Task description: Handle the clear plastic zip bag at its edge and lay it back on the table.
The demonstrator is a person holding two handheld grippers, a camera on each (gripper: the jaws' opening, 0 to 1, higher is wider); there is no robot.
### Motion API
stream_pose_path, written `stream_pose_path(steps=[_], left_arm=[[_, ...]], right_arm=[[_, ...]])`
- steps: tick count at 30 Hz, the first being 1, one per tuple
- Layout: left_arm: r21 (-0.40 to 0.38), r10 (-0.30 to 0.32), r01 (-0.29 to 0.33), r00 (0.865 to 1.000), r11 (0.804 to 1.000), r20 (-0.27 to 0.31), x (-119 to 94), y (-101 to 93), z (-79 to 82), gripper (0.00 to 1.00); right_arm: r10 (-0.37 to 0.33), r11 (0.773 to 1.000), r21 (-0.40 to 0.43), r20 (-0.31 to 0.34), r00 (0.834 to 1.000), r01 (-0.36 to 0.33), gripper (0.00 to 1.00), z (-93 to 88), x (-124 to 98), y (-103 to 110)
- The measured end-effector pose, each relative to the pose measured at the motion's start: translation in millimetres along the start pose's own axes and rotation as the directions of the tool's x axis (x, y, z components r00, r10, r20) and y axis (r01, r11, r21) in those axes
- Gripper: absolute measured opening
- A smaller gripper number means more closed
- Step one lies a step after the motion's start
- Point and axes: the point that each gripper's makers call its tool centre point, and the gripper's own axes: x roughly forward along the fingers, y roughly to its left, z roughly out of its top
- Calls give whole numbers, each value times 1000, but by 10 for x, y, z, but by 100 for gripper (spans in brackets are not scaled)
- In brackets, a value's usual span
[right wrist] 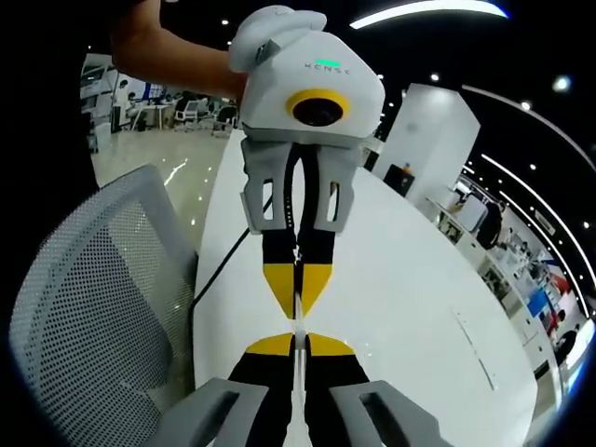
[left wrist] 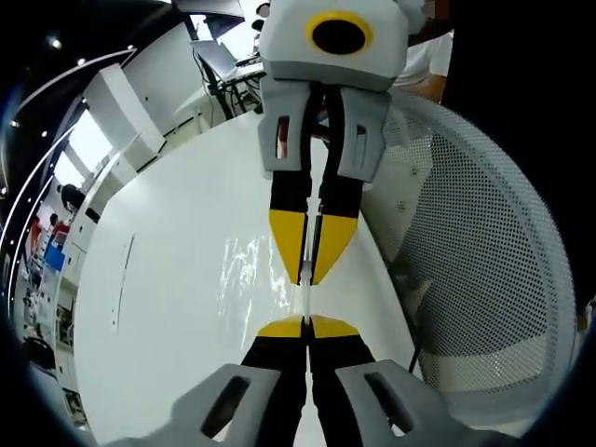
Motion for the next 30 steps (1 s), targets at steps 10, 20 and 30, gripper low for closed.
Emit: stream_pose_path(steps=[10,20,30], left_arm=[[-1,1,-1,1000,1000,4,1,-6,18,0],[-1,-1,1,1000,1000,5,0,-8,16,0],[-5,-1,1,1000,1000,5,-2,-3,4,0]], right_arm=[[1,1000,2,-7,1000,-1,0,-5,-12,7],[1,1000,8,-8,1000,-1,0,-7,-14,11],[-3,1000,16,-7,1000,3,0,-19,-19,5]])
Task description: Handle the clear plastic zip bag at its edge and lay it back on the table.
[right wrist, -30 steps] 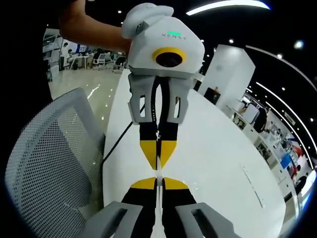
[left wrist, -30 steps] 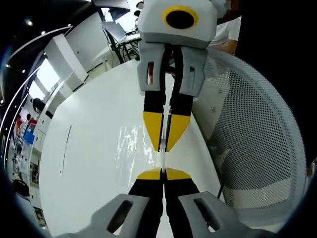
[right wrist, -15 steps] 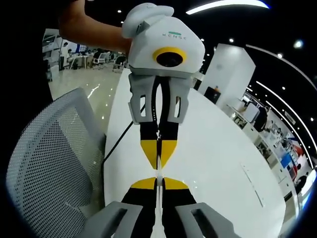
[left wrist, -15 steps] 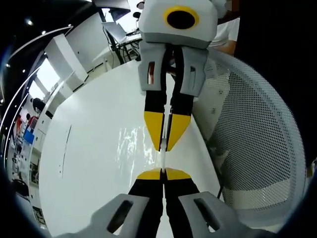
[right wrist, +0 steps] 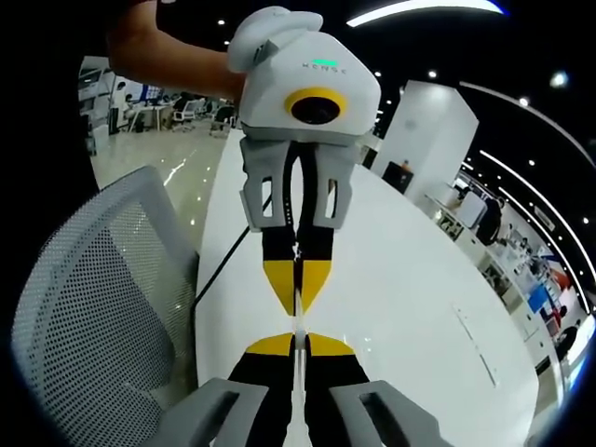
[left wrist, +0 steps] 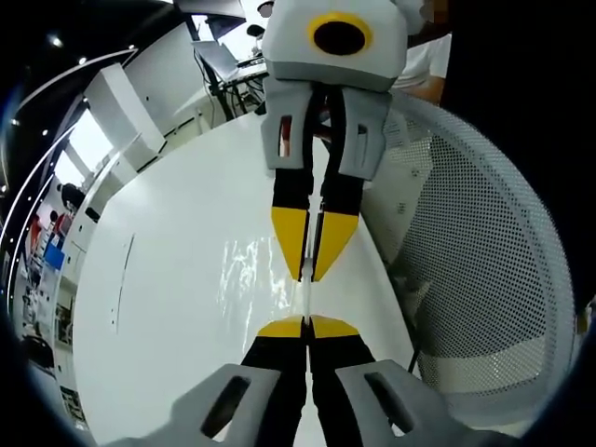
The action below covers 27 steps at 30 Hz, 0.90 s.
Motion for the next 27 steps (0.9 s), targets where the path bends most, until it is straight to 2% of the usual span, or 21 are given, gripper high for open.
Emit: stream_pose_path(steps=[27], left_arm=[[-12,4,-4,1000,1000,10,0,22,11,0]], right_arm=[[-6,1000,10,0,1000,6,0,-29,-27,-33]])
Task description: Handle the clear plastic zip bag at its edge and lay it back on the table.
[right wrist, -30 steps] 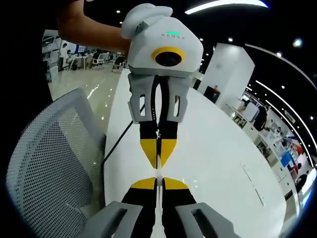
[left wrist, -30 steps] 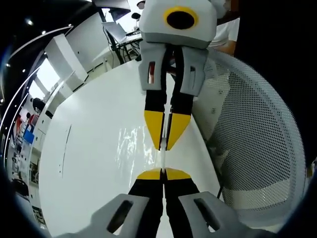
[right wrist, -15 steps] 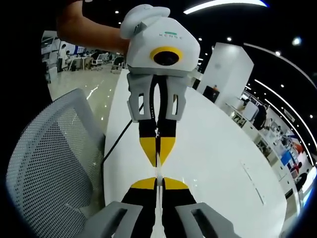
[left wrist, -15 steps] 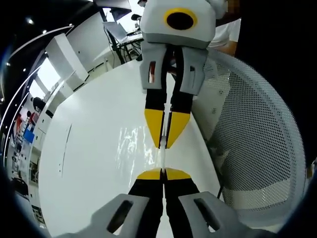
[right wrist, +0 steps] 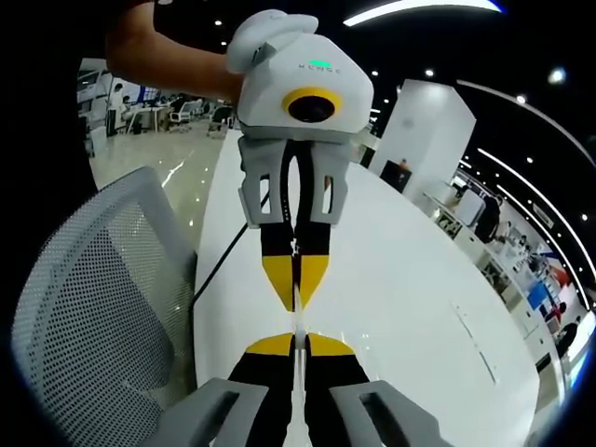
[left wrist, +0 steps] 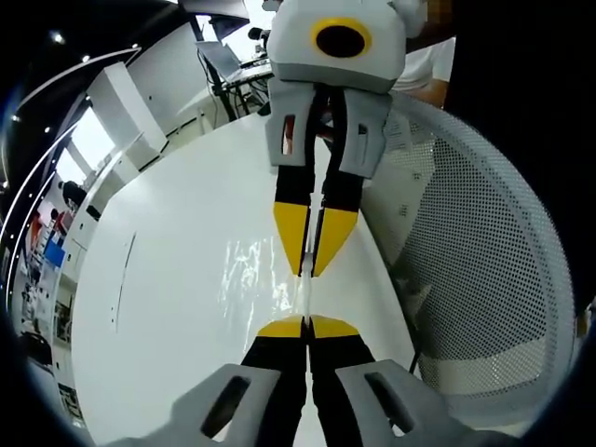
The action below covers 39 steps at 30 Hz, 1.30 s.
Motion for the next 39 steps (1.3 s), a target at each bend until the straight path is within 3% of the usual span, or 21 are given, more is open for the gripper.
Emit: stream_pose_path(steps=[39], left_arm=[[-8,12,-12,1000,1000,15,-3,13,3,0]], right_arm=[[-12,1000,17,-3,1000,12,0,-48,-42,-9]])
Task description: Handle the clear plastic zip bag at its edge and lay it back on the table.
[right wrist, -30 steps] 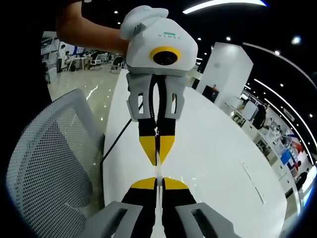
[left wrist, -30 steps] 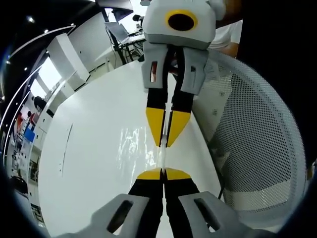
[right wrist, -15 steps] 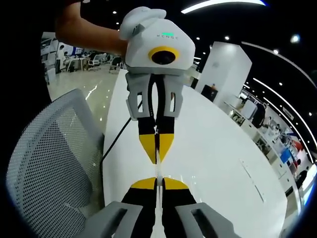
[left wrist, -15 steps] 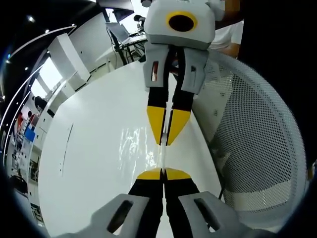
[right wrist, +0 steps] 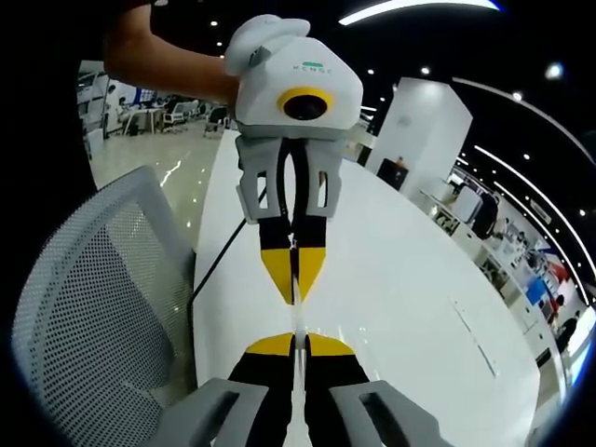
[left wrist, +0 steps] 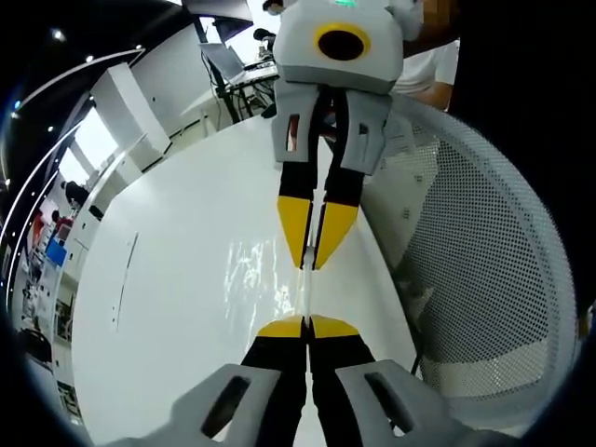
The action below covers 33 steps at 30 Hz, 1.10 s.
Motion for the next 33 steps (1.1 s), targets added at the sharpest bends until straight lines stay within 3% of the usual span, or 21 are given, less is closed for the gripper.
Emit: stream_pose_path(steps=[33], left_arm=[[-7,6,-6,1000,1000,7,-23,6,2,0]], right_arm=[[-3,1000,12,-4,1000,3,0,-49,-41,-1]])
